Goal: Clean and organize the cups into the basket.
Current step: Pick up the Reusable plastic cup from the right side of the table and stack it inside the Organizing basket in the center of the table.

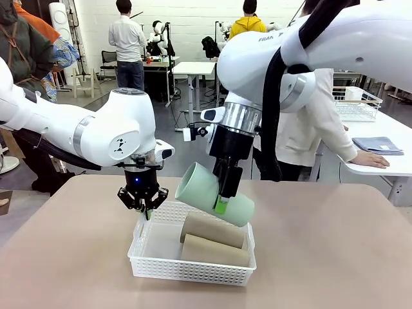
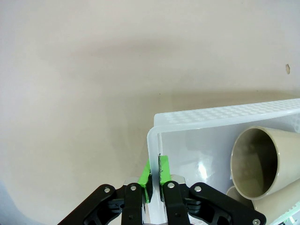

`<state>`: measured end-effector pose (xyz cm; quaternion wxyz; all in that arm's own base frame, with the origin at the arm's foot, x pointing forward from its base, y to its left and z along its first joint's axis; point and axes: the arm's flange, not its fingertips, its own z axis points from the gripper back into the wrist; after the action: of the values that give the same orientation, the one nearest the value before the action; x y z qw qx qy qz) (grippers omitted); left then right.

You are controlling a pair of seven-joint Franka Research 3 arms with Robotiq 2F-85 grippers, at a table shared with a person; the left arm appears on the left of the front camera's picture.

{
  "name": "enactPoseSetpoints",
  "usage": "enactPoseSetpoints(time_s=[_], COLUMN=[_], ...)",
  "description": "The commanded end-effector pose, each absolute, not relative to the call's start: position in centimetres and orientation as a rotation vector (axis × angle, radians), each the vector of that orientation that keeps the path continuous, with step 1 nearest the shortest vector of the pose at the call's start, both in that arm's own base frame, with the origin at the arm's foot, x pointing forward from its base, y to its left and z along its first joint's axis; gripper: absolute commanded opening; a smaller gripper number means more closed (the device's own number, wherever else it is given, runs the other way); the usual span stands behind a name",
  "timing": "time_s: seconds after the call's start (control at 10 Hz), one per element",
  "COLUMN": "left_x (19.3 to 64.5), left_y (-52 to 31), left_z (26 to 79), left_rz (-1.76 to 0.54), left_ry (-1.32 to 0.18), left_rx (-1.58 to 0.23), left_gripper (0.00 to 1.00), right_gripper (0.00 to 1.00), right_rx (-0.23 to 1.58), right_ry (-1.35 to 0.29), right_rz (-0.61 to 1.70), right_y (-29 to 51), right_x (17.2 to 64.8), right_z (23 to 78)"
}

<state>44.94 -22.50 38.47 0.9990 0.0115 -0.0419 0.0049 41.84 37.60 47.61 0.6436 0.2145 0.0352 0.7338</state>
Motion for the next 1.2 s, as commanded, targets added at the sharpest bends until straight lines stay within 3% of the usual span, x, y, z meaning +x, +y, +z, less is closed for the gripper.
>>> enactPoseSetpoints(time_s=[0.0, 0.5, 1.1], left_x=[45.0, 45.0, 45.0], left_y=[-22.6, -22.6, -22.6], left_z=[38.7, 38.7, 38.7], left_rz=[0.01, 0.01, 0.01], left_ry=[-0.091, -0.091, -0.091], left_rx=[0.024, 0.024, 0.024], left_gripper=[0.0, 0.0, 0.0], right_gripper=[0.84, 0.84, 0.84], right_rx=[0.371, 0.267, 0.269], right_ry=[0.063, 0.031, 0.076], right_rz=[1.605, 1.535, 1.527], right_y=[38.3, 38.6, 39.3], right_x=[39.8, 38.5, 41.2], right_z=[46.2, 43.5, 39.8])
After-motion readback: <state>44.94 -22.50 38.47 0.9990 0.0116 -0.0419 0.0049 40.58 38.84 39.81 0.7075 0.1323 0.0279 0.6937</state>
